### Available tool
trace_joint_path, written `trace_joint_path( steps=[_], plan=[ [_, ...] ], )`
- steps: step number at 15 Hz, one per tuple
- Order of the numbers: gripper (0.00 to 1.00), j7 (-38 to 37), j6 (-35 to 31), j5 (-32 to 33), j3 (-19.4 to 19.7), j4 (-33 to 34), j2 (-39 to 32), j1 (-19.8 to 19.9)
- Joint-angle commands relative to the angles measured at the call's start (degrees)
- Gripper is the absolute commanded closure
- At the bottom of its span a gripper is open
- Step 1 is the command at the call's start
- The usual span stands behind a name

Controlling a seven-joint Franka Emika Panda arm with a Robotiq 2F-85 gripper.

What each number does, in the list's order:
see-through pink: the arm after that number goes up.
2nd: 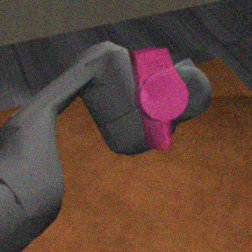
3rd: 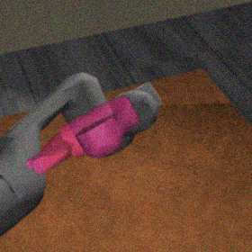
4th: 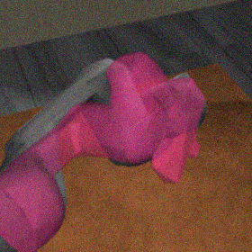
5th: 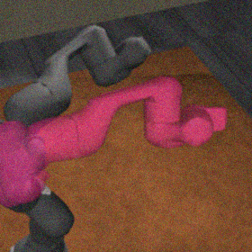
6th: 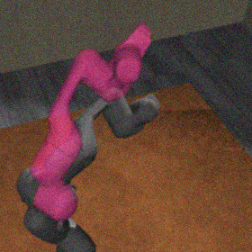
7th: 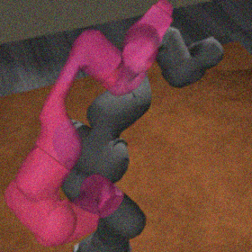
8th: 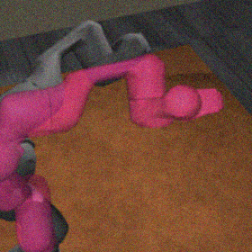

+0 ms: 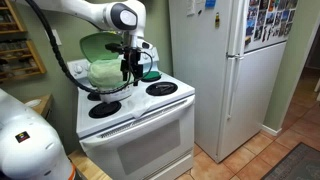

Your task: Use the clamp tongs to pick up the paper towel and put it in the waste bin and then put the clamp tongs back on the right front plate of the stove

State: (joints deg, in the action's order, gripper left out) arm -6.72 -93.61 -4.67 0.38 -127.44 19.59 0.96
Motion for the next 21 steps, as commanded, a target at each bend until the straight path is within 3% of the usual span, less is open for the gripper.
trace_joint_path(
  steps=[1,5,10,13,17,18,19,21],
  plan=[
    [0.0,0.1,0.1,0.0,-0.2,0.1,0.0,0.2],
    [0.0,-8.3,-3.8,3.1,0.0,3.0,-4.4,3.0],
    [0.0,-18.8,-17.3,6.0,1.0,10.7,-14.4,5.9],
    [0.0,-23.6,-21.2,2.9,1.0,16.7,-20.9,4.6],
    [0.0,-27.5,-18.6,-2.7,-0.1,23.4,-28.5,1.3],
    [0.0,-28.5,-20.9,-2.5,-0.2,23.7,-29.8,0.5],
    [0.0,-26.3,-20.7,-1.5,0.7,21.0,-26.4,0.9],
    [0.0,-27.9,-20.9,-1.7,0.4,22.8,-29.0,-0.4]
  ],
)
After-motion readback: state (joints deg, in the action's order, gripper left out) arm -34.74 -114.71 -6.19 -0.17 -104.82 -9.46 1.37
